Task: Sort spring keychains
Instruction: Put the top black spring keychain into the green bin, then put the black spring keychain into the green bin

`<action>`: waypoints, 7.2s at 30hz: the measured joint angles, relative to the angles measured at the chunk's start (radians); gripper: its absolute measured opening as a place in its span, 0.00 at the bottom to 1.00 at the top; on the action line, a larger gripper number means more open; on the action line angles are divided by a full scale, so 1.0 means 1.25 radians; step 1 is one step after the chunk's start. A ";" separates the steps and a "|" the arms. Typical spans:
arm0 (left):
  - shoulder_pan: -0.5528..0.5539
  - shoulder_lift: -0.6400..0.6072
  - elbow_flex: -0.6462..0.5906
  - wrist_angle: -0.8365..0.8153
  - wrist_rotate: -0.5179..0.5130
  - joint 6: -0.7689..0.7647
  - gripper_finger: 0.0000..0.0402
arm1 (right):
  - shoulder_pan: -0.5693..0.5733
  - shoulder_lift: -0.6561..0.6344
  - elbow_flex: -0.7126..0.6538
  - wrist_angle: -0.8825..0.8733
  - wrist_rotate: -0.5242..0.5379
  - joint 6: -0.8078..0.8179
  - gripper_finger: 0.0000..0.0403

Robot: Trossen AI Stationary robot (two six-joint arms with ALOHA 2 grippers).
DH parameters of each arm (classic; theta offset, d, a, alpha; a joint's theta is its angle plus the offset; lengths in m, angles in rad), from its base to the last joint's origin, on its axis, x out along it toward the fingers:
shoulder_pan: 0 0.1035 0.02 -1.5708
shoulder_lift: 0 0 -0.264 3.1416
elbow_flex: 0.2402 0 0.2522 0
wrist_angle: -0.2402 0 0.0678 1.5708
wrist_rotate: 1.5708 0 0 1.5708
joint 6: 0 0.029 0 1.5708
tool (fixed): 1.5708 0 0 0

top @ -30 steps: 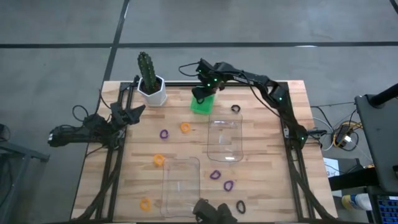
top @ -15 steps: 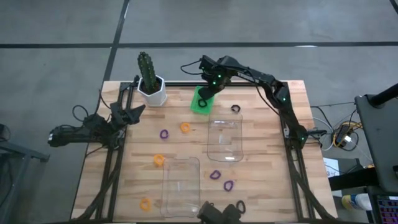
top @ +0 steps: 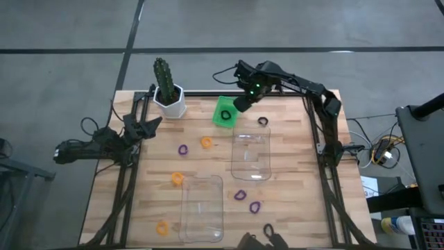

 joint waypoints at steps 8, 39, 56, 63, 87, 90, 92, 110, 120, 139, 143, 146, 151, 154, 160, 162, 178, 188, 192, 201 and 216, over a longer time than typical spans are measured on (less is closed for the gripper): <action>0.000 0.000 0.000 -0.001 0.000 0.000 0.00 | -0.022 -0.148 -0.229 0.059 0.029 0.041 0.46; 0.000 0.000 0.000 -0.001 -0.002 -0.005 0.00 | -0.116 -0.240 -0.682 0.448 0.032 0.133 0.46; 0.000 0.000 0.000 -0.001 -0.016 -0.006 0.00 | -0.116 -0.189 -0.709 0.525 0.039 0.180 0.46; 0.000 0.000 0.000 0.000 -0.017 -0.030 0.00 | -0.115 -0.164 -0.672 0.491 0.049 0.180 0.42; 0.000 0.000 0.000 0.001 -0.018 -0.024 0.00 | -0.123 -0.178 -0.491 0.405 0.060 0.092 0.02; 0.000 0.000 0.000 0.001 -0.018 -0.024 0.00 | -0.113 -0.181 -0.434 0.392 0.060 0.088 0.02; 0.000 0.000 0.000 0.001 -0.018 -0.023 0.00 | -0.101 -0.181 -0.395 0.393 0.060 0.089 0.02; 0.000 0.000 0.000 -0.007 -0.018 -0.023 0.00 | 0.007 -0.128 -0.316 0.531 0.018 0.183 0.02; 0.000 0.000 0.000 -0.007 -0.018 -0.023 0.00 | 0.025 0.014 -0.217 0.515 -0.014 0.189 0.02; 0.000 0.000 0.000 -0.006 -0.018 -0.025 0.00 | 0.053 0.216 0.142 0.206 -0.006 0.096 0.37; 0.000 0.000 0.000 -0.005 -0.018 -0.026 0.00 | 0.055 0.196 0.182 0.163 -0.016 0.063 0.43; 0.000 0.000 0.000 -0.005 -0.018 -0.025 0.00 | 0.063 0.177 0.206 0.118 -0.048 0.032 0.44; 0.000 0.001 0.000 -0.007 -0.018 -0.024 0.00 | 0.097 0.126 0.200 0.082 -0.067 0.001 0.42; 0.000 0.001 0.000 -0.009 -0.018 -0.024 0.00 | 0.125 0.082 0.190 0.068 -0.069 -0.010 0.40; 0.000 0.001 0.000 -0.021 -0.017 -0.024 0.00 | 0.188 0.017 0.180 0.054 -0.068 -0.017 0.37; 0.000 0.001 0.000 -0.023 -0.017 -0.024 0.00 | 0.214 -0.011 0.181 0.037 -0.069 -0.023 0.36; 0.000 0.001 0.000 -0.037 -0.017 -0.022 0.00 | 0.506 -0.231 0.051 -0.066 -0.006 0.164 0.30; 0.000 0.001 0.000 -0.052 -0.017 -0.024 0.00 | 0.737 -0.328 -0.132 -0.053 0.045 0.427 0.34; 0.000 0.001 0.000 -0.078 -0.018 -0.024 0.00 | 0.807 -0.339 -0.196 -0.043 0.054 0.534 0.37; 0.000 0.001 0.000 -0.096 -0.018 -0.026 0.00 | 0.905 -0.328 -0.332 0.058 -0.019 0.758 0.36; 0.000 0.002 0.000 -0.097 -0.014 -0.081 0.00 | 1.011 -0.231 -0.543 0.451 -0.076 1.042 0.30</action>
